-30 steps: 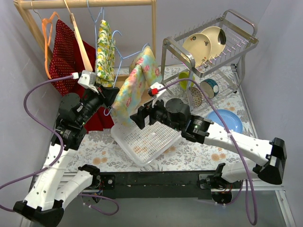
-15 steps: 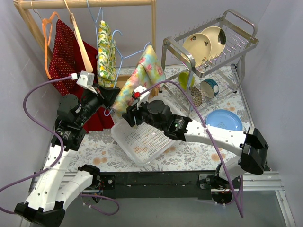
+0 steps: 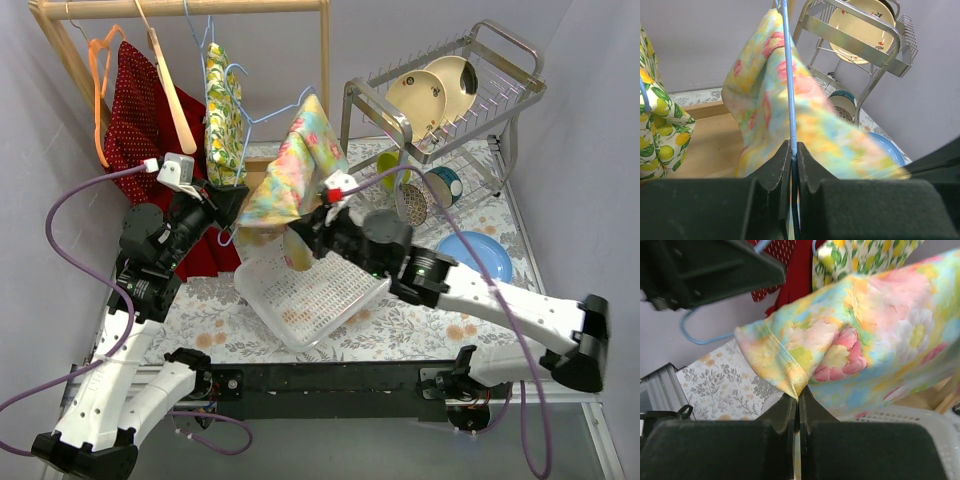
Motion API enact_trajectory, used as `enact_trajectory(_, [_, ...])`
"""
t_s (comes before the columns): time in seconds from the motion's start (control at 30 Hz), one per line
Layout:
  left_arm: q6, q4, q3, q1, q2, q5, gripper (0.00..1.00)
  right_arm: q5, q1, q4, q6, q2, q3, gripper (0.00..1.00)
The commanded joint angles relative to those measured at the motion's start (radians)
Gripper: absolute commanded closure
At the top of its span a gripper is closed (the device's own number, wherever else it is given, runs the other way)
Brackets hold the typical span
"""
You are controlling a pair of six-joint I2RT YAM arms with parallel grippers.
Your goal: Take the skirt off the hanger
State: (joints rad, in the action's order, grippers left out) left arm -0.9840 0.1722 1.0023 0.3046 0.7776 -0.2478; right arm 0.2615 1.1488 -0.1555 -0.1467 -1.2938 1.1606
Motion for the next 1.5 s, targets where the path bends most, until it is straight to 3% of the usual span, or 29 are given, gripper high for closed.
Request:
enact_trajectory(0.0, [0.022, -0.071, -0.004, -0.01, -0.021, 0.076, 1.0, -0.01, 0.005, 0.011, 0.087, 0.232, -0.048, 0.99])
enact_trajectory(0.27, [0.031, -0.074, -0.014, -0.016, -0.017, 0.15, 1.0, -0.024, 0.005, 0.063, 0.142, 0.484, -0.001, 0.99])
enact_trajectory(0.53, [0.028, -0.083, -0.025, -0.027, -0.014, 0.166, 1.0, 0.005, 0.005, 0.18, 0.202, 0.444, 0.103, 0.99])
enact_trajectory(0.73, [0.031, -0.086, -0.033, -0.027, -0.023, 0.209, 1.0, -0.002, 0.005, 0.125, 0.193, 0.432, 0.102, 0.99])
enact_trajectory(1.03, [0.033, -0.083, -0.03, -0.033, -0.021, 0.232, 1.0, 0.275, 0.005, 0.051, 0.246, 0.588, 0.056, 0.99])
enact_trajectory(1.13, [0.033, -0.083, -0.033, -0.035, -0.023, 0.235, 1.0, 0.315, 0.005, 0.062, 0.256, 0.574, 0.065, 0.99])
enact_trajectory(1.47, [0.031, -0.085, -0.033, -0.035, -0.023, 0.235, 1.0, 0.197, 0.005, 0.154, 0.271, 0.389, 0.197, 0.99])
